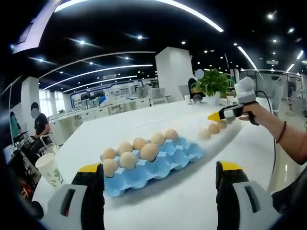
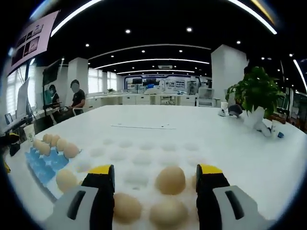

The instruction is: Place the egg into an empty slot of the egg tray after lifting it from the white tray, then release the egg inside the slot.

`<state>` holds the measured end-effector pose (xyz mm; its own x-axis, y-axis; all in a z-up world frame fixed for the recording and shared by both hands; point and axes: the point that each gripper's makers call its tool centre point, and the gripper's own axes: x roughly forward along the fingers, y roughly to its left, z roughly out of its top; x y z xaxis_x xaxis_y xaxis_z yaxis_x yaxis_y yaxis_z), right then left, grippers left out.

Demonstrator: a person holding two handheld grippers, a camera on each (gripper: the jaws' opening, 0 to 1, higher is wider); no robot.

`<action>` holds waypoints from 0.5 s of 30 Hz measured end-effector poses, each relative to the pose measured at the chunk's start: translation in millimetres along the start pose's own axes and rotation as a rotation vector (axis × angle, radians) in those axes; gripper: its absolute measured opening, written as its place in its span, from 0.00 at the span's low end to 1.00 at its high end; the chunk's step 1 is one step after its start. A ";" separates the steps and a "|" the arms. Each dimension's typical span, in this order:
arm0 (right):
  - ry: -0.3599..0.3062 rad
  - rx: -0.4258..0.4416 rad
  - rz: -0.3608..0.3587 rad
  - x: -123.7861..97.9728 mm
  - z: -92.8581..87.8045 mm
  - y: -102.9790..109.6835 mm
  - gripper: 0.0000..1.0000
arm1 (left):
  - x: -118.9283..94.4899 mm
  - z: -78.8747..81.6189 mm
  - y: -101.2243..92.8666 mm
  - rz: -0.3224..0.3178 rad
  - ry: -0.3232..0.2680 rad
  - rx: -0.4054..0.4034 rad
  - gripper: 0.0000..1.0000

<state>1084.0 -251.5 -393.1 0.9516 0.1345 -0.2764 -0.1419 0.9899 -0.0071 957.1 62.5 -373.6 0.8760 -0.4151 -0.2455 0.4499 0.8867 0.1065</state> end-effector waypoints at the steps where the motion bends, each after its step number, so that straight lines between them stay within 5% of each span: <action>1: 0.000 0.001 0.000 1.1 0.0 -0.9 0.67 | 0.6 0.6 -0.3 0.001 -0.002 -0.002 0.99; 10: 0.038 0.067 -0.017 10.4 -12.1 -11.2 0.45 | 3.9 0.2 -1.5 0.006 0.010 -0.002 0.99; 15: 0.062 0.024 -0.052 14.6 -14.8 -14.0 0.38 | 4.3 1.1 -0.8 0.008 0.015 0.003 0.99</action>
<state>1095.9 -264.1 -411.2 0.9387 0.0802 -0.3354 -0.0852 0.9964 -0.0003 960.7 59.8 -373.7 0.8771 -0.4047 -0.2588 0.4432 0.8895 0.1112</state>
